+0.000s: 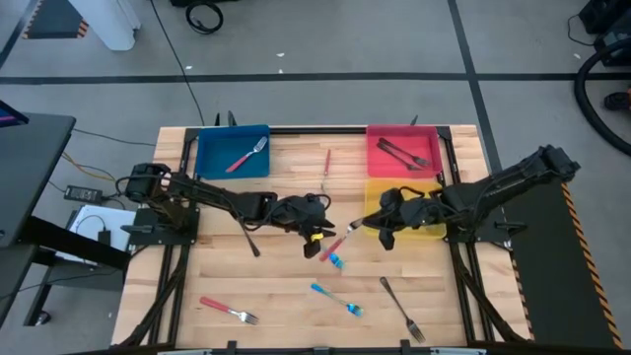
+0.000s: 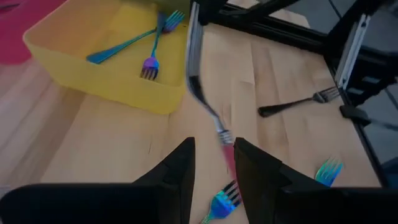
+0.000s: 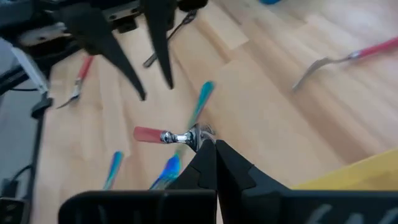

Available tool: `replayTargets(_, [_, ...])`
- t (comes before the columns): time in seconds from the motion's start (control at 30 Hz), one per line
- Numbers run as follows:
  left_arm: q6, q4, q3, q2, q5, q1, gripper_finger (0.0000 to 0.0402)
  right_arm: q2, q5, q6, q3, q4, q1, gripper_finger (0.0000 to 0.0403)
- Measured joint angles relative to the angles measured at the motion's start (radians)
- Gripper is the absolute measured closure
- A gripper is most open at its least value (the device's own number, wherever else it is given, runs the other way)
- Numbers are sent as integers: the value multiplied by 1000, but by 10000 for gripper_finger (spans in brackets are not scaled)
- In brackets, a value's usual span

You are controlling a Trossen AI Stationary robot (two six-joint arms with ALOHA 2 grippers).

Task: Sort silverware by color (type)
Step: Put the bottom right pink fork into the blue bin

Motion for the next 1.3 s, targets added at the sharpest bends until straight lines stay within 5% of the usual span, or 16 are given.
replayTargets(0.27, [-166, -7, 0, 0, 89, 30, 292, 2, 0, -73, 0, 3, -50, 403])
replayTargets(1.3, [-196, -11, 0, 2, 228, 50, 291, 6, -105, -184, 0, 184, -128, 402])
